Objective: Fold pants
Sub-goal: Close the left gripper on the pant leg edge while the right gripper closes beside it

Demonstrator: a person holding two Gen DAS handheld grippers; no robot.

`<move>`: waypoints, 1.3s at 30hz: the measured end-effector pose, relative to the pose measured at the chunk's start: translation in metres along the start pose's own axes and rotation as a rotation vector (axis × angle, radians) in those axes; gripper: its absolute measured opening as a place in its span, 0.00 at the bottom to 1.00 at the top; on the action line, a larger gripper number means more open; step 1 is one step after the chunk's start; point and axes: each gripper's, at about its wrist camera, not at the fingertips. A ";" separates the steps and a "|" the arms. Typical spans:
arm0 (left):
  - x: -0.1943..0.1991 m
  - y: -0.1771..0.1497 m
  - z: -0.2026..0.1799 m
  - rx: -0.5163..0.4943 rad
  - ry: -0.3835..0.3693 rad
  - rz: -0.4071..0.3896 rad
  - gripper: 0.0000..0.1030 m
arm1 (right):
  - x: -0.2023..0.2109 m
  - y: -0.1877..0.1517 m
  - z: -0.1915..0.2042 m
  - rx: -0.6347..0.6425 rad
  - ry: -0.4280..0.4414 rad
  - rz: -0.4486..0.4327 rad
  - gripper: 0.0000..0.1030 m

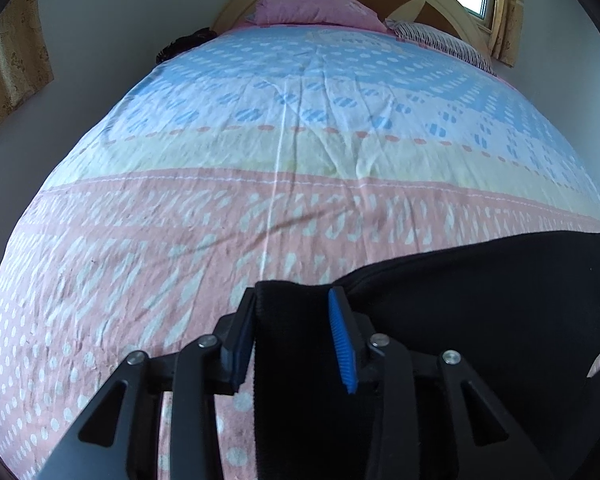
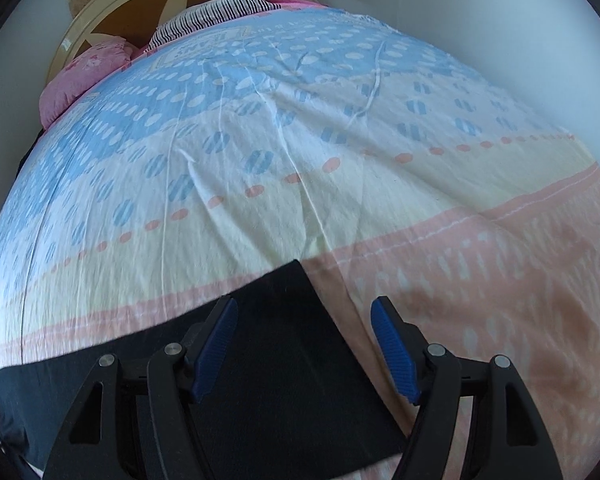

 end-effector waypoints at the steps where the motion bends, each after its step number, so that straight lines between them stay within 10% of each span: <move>1: -0.001 -0.001 0.000 0.001 -0.002 -0.005 0.36 | -0.006 0.001 -0.001 -0.007 0.008 0.009 0.68; 5: -0.004 -0.002 0.003 0.019 -0.025 -0.010 0.36 | -0.015 0.003 0.004 0.021 0.024 -0.001 0.68; 9: -0.006 0.001 0.004 0.028 -0.044 0.006 0.30 | -0.011 0.002 0.013 0.074 0.049 -0.003 0.17; 11: -0.005 0.002 0.001 0.026 -0.064 0.011 0.16 | -0.005 0.000 0.016 0.094 0.054 -0.011 0.11; 28: 0.079 -0.002 0.010 0.090 -0.148 -0.213 0.12 | 0.132 -0.051 -0.019 0.085 0.153 -0.302 0.08; 39: 0.112 -0.042 0.024 0.146 -0.246 -0.279 0.12 | 0.182 -0.110 -0.055 0.053 0.171 -0.325 0.07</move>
Point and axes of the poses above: each gripper's, at about its wrist camera, not at the fingertips, and x roughly against the way its jaws point, z to its left, y to its top, and after that the axes turned 4 degrees about -z, right-handed
